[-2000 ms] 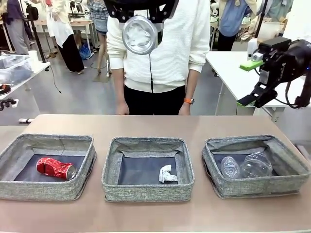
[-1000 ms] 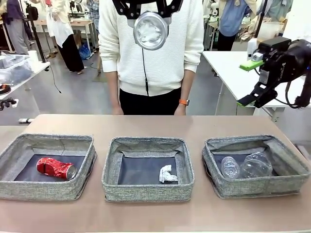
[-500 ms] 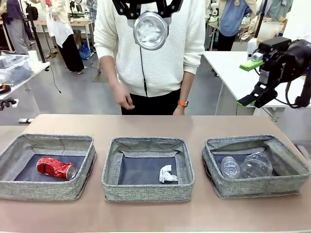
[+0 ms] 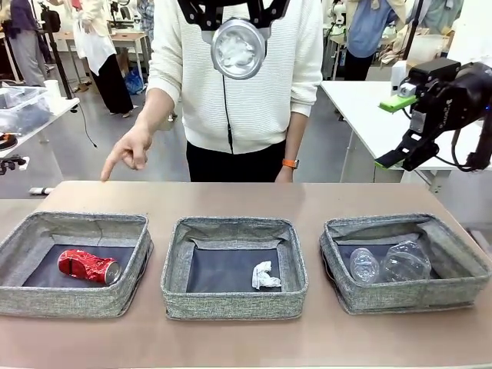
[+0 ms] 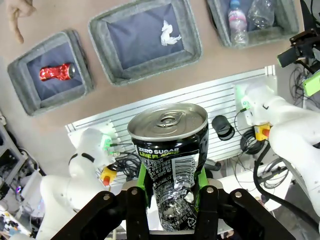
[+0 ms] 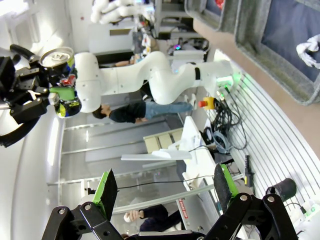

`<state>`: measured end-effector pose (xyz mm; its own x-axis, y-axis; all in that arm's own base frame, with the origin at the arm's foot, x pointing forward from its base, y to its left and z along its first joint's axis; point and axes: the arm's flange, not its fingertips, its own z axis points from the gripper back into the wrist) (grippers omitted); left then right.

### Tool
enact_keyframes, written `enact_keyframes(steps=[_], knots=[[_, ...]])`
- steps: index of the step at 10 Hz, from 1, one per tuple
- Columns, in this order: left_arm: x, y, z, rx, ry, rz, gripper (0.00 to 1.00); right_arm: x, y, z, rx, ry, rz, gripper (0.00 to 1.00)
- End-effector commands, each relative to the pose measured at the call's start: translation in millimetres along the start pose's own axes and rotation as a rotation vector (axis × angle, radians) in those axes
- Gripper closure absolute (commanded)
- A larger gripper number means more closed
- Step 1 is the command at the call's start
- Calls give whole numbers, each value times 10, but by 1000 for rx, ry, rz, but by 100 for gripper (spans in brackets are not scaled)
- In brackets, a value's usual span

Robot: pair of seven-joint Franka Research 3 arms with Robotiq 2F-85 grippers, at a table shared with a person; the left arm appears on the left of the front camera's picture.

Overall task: Sort the waste into the appropriate baskets.
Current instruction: Place the picked waste into the Fabric basket indicated by the person.

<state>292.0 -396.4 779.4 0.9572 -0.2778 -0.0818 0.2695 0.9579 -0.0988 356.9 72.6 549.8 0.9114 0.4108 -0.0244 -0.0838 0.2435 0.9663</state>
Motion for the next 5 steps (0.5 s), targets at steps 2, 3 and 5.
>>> enact_keyframes(steps=[2,3,5], knots=[[-45,25,5,-13,1,15,60,11,11,-21,15,-22,13,0],[-45,25,5,-13,1,15,60,11,11,-21,15,-22,13,0],[-45,25,5,-13,1,15,60,11,11,-21,15,-22,13,0]])
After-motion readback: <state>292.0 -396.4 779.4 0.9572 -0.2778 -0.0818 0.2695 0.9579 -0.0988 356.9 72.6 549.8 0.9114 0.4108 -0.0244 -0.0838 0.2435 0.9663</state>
